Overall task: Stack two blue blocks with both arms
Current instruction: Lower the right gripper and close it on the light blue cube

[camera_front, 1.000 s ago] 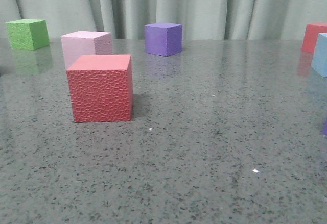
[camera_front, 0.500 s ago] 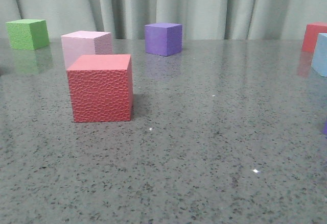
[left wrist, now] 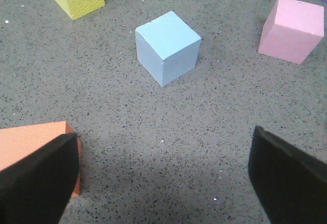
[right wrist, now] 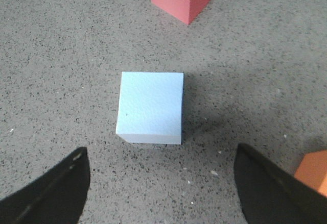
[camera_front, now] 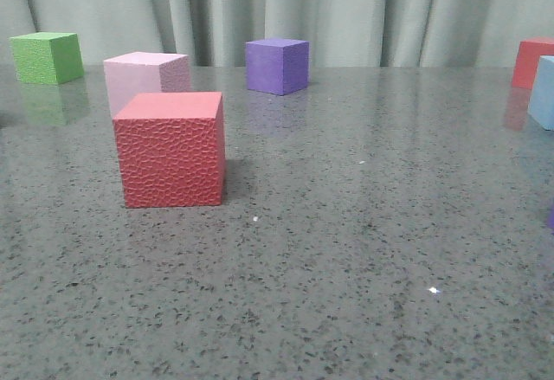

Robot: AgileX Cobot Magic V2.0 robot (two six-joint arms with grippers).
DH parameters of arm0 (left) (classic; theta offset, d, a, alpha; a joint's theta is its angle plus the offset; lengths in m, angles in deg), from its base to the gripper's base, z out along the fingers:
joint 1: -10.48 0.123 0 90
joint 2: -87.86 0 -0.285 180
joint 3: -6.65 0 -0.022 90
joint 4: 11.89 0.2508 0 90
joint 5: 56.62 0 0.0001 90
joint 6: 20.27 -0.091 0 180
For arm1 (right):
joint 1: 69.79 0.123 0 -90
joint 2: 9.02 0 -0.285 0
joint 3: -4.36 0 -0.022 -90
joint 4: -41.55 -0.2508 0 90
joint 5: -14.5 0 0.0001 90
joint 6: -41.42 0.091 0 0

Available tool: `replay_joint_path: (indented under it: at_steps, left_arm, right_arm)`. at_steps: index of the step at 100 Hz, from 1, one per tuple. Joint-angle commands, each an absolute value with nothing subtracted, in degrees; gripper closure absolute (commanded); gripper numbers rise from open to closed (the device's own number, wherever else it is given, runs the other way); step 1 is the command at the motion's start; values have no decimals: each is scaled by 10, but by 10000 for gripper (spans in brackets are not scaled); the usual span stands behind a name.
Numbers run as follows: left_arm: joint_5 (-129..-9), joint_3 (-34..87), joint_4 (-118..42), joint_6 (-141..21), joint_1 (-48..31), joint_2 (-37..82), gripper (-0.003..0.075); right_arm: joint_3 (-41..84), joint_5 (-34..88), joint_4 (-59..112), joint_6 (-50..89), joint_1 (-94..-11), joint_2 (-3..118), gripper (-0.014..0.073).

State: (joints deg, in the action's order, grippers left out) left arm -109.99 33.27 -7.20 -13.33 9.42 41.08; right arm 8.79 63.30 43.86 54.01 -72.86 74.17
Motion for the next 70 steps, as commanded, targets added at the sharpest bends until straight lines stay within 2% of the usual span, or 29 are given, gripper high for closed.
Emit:
replay_joint_path:
  at_steps: [1, 70]
  left_arm:
    - [-1066, 314, -70, -133, 95, 407, 80]
    - [-1066, 314, -70, -133, 95, 407, 80]
  right_arm:
    - [54, 611, 447, 531, -733, 750, 13]
    - [30, 602, 407, 496, -731, 863, 13]
